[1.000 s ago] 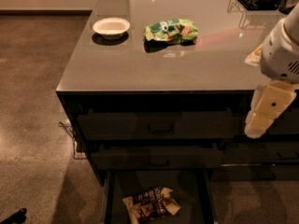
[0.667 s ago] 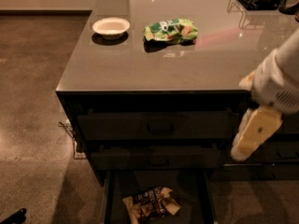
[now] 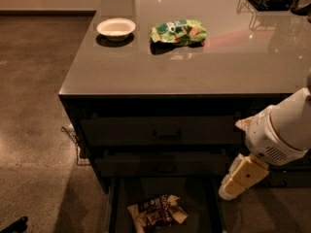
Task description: Pick brown chip bag from bottom drawer and place on counter
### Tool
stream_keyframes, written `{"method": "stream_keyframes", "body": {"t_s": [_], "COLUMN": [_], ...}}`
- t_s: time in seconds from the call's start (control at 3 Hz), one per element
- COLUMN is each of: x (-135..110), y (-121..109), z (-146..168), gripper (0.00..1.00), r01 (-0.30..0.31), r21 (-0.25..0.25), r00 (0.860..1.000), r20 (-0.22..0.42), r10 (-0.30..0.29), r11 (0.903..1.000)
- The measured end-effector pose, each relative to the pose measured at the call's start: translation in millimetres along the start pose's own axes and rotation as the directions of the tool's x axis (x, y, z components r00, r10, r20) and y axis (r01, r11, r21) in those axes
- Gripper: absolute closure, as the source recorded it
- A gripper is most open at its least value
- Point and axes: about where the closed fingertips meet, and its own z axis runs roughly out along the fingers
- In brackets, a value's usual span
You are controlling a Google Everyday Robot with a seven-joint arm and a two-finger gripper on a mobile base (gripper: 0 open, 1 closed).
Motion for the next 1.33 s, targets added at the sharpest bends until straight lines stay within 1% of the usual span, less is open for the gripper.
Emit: {"method": "stream_keyframes", "body": {"t_s": [0.33,0.67,1.0,1.33], "x": [0.0,2.5,4.6,10.0], "y": [0.0,2.7,16.6,32.6], "z": [0.1,34.2,132.6,204.6], "gripper": [0.0,0.0,0.0,0.0], "r01": [0.0,0.026,0.104,0.157], "r21": [0.0,-0.007,-0.076,-0.166], "r00": [1.0,0.999,0.989,0.974], "r20": [0.0,0.028,0.111,0.187], "r10": [0.0,-0.025,-0.096,-0.125], "r11": [1.0,0.9996,0.9917,0.9735]}}
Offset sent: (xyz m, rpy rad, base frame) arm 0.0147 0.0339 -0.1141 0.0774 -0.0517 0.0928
